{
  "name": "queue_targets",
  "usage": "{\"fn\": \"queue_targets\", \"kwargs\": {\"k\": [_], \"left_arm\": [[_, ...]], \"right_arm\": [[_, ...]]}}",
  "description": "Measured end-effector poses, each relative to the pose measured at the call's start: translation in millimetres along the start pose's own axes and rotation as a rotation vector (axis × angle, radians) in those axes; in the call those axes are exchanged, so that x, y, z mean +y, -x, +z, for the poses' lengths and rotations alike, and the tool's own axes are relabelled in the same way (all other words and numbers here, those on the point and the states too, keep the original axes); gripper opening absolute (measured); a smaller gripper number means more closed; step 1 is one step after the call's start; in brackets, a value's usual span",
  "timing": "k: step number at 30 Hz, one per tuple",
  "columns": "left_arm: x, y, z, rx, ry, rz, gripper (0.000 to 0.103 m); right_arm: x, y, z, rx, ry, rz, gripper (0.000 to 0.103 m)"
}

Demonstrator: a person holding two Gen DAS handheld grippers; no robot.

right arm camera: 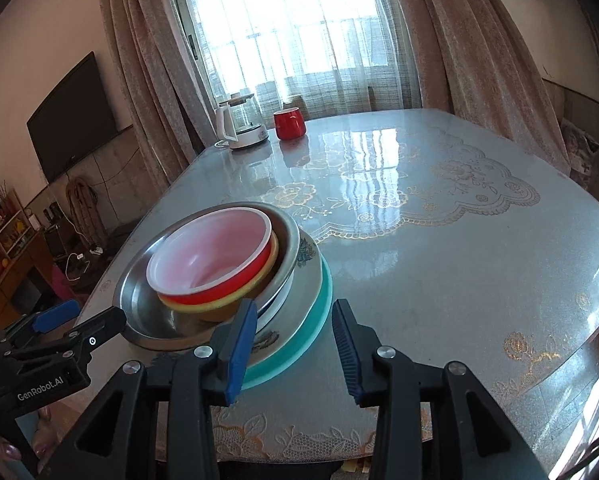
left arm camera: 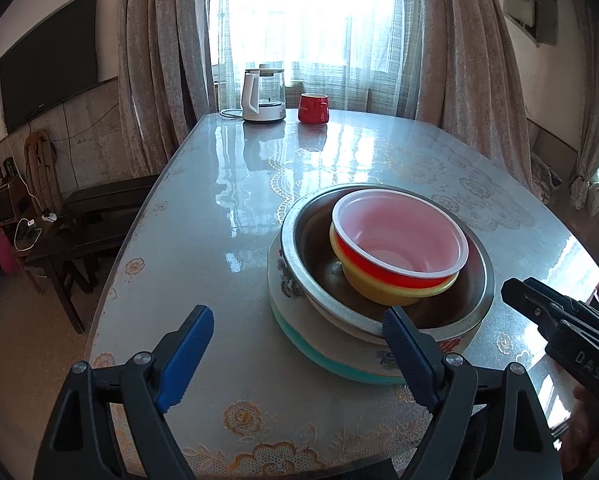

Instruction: Organize plates and bowls

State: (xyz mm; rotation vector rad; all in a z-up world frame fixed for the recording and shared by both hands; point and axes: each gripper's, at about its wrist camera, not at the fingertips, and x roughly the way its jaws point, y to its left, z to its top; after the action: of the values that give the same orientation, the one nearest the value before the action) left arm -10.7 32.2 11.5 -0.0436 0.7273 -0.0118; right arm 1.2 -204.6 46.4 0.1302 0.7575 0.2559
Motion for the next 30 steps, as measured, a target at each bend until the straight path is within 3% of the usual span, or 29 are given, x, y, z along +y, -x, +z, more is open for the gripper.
{"fn": "queue_targets", "kwargs": {"k": [15, 30], "left_arm": [[6, -3, -26, 0.075, -0.004, 0.043, 0.096], [11, 0, -32, 0.075, 0.024, 0.026, 0.101]], "right_arm": [[1, 0, -29, 0.069, -0.03, -0.02, 0.043], [22, 3, -39, 0.088, 0.03, 0.0, 0.043]]}}
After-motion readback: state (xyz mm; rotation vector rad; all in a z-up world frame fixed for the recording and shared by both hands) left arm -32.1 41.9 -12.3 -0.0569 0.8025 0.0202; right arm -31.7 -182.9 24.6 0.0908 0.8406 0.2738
